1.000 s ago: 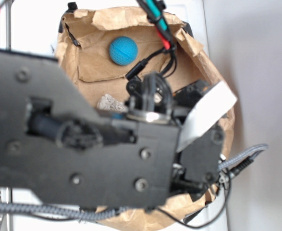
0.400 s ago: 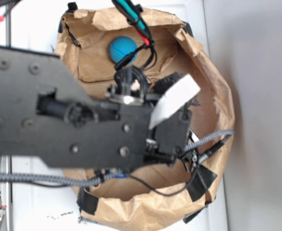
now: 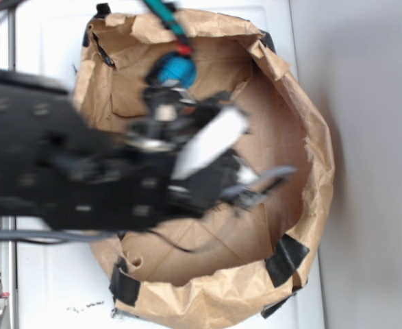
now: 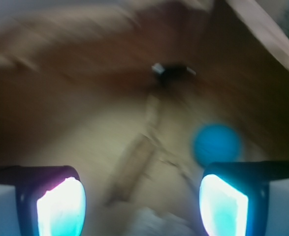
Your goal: Grab the blue ball.
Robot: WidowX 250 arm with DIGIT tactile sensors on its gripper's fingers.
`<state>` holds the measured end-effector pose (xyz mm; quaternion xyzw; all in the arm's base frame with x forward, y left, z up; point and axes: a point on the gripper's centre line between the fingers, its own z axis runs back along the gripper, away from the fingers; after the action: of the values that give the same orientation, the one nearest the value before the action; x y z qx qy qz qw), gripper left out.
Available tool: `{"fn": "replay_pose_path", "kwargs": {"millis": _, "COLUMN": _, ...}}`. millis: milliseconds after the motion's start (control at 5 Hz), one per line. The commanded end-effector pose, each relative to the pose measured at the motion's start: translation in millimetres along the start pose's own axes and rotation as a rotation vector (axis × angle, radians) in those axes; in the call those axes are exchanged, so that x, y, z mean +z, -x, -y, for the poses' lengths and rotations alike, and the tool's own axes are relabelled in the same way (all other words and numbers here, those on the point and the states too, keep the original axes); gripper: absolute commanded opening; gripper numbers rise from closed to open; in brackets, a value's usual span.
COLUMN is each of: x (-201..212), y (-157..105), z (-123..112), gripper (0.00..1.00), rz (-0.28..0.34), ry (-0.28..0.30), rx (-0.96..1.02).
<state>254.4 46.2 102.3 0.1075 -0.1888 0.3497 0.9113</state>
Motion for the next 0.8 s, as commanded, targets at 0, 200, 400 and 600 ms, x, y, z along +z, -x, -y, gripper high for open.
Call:
{"fn": "replay_pose_path", "kwargs": {"millis": 0, "x": 22.8, "y": -9.9, "z": -34.7, "gripper": 1.0, "rz": -0.223, "ry": 0.1, "rx": 0.004}}
{"fn": "replay_pose_path", "kwargs": {"millis": 200, "x": 23.8, "y": -13.6, "z": -33.3, "gripper": 1.0, "rz": -0.235, "ry": 0.114, "rx": -0.056}}
{"fn": "replay_pose_path", "kwargs": {"millis": 400, "x": 23.8, "y": -13.6, "z": -33.3, "gripper": 1.0, "rz": -0.235, "ry": 0.114, "rx": -0.056}}
{"fn": "replay_pose_path", "kwargs": {"millis": 600, "x": 23.8, "y": -13.6, "z": -33.3, "gripper": 1.0, "rz": -0.235, "ry": 0.114, "rx": -0.056}}
